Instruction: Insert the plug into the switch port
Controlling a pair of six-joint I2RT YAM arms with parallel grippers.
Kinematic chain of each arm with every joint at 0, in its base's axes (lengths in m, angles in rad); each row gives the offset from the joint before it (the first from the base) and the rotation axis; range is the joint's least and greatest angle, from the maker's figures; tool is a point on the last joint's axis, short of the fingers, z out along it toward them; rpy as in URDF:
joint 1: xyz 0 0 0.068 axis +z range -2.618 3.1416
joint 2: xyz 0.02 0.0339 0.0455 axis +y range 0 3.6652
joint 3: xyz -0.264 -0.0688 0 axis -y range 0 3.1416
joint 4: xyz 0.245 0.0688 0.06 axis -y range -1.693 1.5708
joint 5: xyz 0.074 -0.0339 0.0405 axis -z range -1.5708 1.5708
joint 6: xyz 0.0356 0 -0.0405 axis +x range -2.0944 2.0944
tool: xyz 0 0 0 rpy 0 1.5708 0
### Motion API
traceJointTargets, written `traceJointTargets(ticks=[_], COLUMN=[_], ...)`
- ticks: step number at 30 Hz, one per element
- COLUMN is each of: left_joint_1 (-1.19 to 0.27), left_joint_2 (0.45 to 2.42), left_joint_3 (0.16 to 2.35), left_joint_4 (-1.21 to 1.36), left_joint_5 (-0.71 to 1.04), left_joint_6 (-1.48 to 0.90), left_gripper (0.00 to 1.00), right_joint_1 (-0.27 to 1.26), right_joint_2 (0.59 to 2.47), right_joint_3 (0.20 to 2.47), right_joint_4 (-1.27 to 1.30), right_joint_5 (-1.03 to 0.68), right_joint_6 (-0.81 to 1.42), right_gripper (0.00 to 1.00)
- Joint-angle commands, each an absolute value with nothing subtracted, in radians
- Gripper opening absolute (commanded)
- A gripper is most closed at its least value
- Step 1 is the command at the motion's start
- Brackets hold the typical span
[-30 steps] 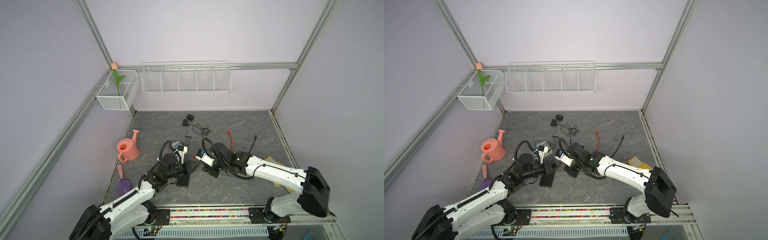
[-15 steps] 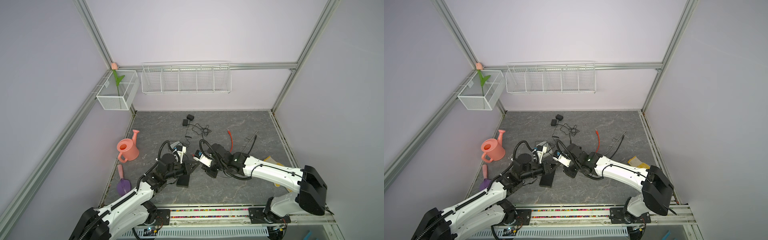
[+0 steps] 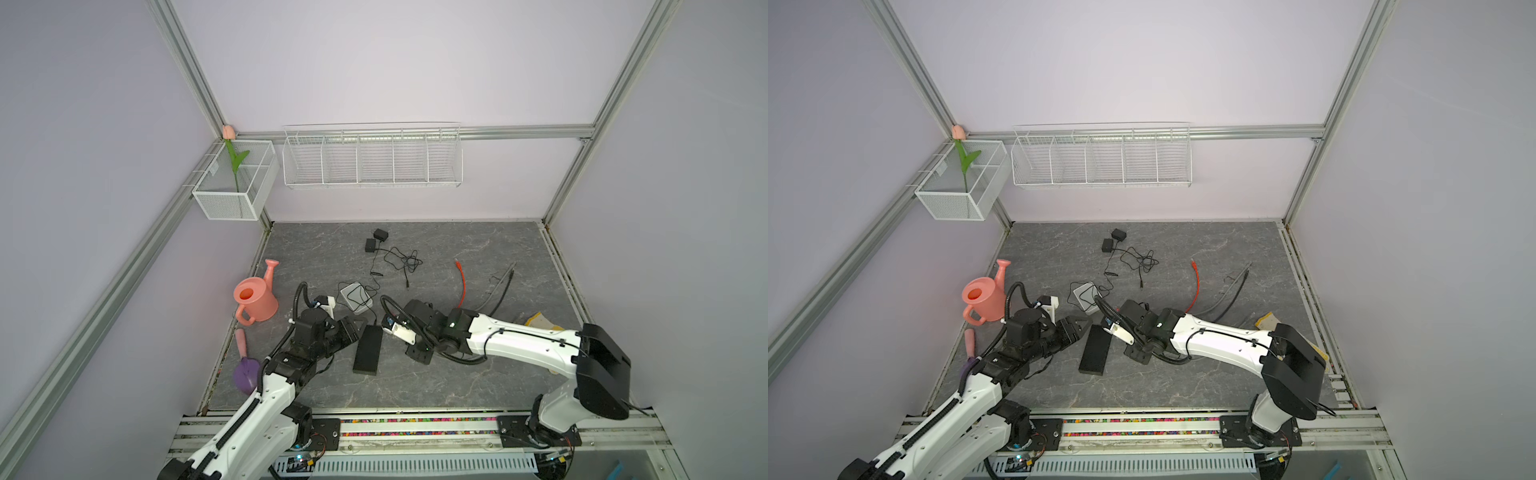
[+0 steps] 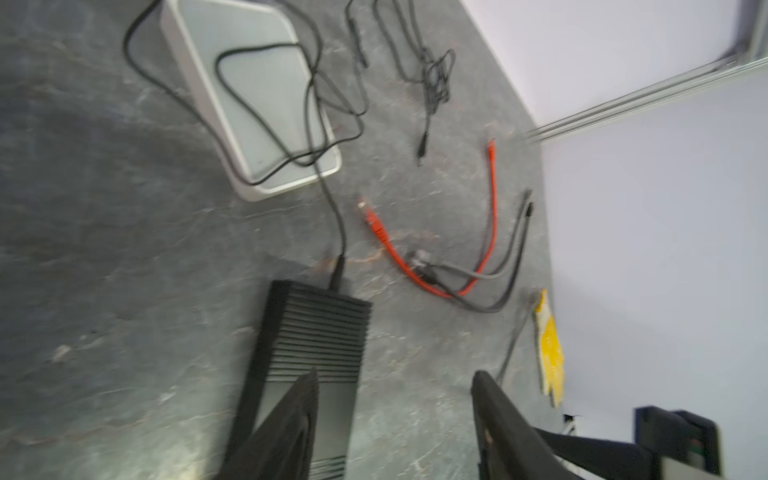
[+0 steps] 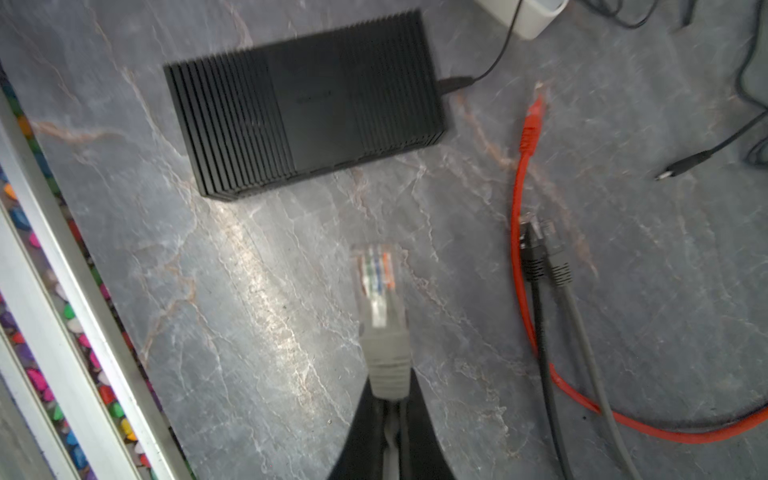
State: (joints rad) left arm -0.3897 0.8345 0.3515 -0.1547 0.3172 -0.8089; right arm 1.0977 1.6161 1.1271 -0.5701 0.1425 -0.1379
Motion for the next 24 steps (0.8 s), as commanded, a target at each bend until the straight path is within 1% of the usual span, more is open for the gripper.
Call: traceJointTargets(ticks=[1,5,8,12,17,24], left_joint_1=[-0.380,-0.380,-0.380,-0.380,-0.380,-0.380], left_joint_2=[0.901,0.915,0.889,0.834,0.761,0.760], left_joint_3=[0.332,0.297,0.245,0.209,0.156,0.140], left_joint_4=[-0.202,-0.180,-0.139,-0.150,-0.185,-0.164], left_joint_5=[0.305,0.302,0.301,0.292,0.287,0.299], left_joint_6=[-0.785,-0.791,-0.807,-0.820,-0.825,-0.830], left_gripper=[0.56,0.54,0.49,0.44,0.43,0.43], right_joint_1=[1.136,1.177,1.205,1.223,1.241,1.251], right_joint_2=[1.672,1.742,1.789,1.840,1.879,1.916], right_joint_3=[1.139,1.159,1.172,1.197,1.228,1.234], right_joint_4=[-0.621,-0.613,-0.589,-0.579,-0.568,-0.549], right_joint_5=[0.160,0.154,0.136,0.128,0.098,0.100], right_joint_6=[-0.151,-0.136,-0.129,-0.126,-0.129,-0.121], right_gripper=[0.07,0.07,0.07,0.06,0.06,0.06])
